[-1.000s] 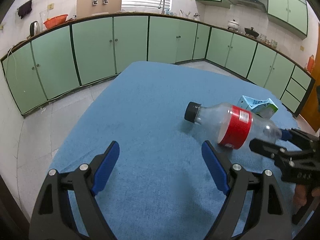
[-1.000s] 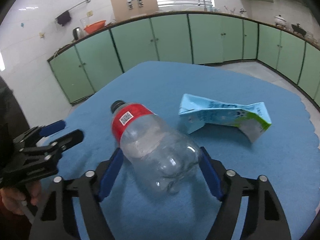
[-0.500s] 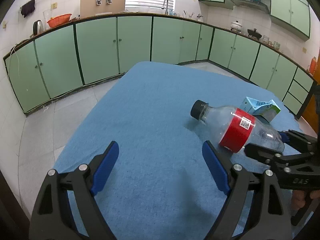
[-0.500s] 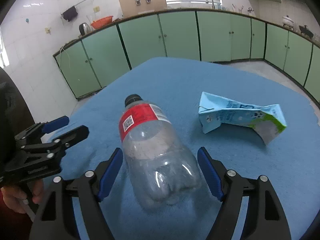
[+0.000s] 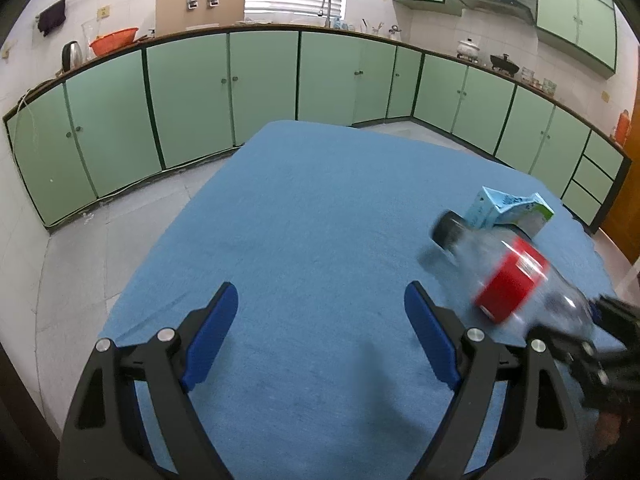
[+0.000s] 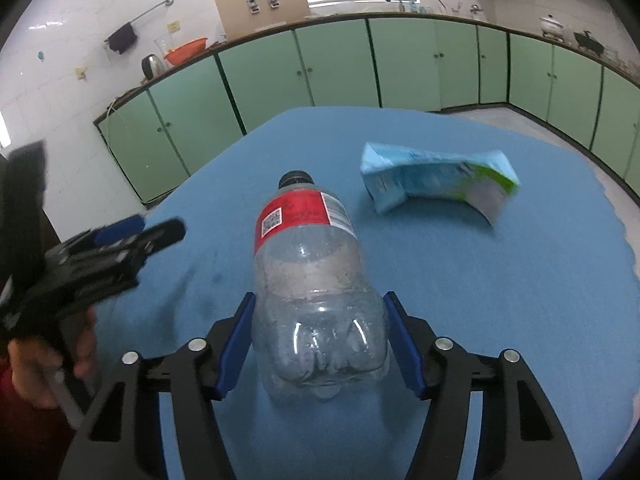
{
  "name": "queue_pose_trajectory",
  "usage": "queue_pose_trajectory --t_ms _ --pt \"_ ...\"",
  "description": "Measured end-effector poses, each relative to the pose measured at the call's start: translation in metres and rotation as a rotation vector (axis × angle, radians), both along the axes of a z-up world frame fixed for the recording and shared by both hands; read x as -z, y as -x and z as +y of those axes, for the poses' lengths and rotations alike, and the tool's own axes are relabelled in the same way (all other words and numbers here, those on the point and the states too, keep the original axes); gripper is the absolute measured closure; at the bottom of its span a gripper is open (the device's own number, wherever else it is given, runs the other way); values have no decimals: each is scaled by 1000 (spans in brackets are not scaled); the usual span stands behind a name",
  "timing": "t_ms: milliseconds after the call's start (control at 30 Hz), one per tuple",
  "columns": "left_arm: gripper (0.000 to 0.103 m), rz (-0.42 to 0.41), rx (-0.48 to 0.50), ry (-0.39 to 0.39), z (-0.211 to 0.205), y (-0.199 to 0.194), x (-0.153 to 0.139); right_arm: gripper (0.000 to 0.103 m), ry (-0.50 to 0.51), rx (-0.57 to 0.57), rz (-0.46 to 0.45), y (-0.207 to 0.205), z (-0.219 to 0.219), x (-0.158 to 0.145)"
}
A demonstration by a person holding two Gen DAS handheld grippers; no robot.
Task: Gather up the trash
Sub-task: 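Grasp the clear plastic bottle around its body with the right tool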
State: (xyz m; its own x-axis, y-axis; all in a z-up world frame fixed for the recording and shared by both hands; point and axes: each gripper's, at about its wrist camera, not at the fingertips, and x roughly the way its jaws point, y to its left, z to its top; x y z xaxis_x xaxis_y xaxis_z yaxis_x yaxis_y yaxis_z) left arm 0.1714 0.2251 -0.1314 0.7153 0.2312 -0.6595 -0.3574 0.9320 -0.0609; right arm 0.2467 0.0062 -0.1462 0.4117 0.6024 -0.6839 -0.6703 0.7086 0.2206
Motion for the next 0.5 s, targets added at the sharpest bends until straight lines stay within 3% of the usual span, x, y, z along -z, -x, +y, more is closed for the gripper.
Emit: queue_pose_trajectory --t_ms 167,233,367,500 --pt "20 -2 22 2 -10 -3 -1 38 17 -17 14 20 -17 -2" --pt "20 -3 29 -2 -15 -3 -1 32 42 -11 -15 18 -13 -4" --pt "20 -1 25 -12 -16 -1 -2 30 46 -7 -34 1 1 -7" --pt "20 10 9 -13 -11 -1 -2 37 51 -15 -8 -10 9 1"
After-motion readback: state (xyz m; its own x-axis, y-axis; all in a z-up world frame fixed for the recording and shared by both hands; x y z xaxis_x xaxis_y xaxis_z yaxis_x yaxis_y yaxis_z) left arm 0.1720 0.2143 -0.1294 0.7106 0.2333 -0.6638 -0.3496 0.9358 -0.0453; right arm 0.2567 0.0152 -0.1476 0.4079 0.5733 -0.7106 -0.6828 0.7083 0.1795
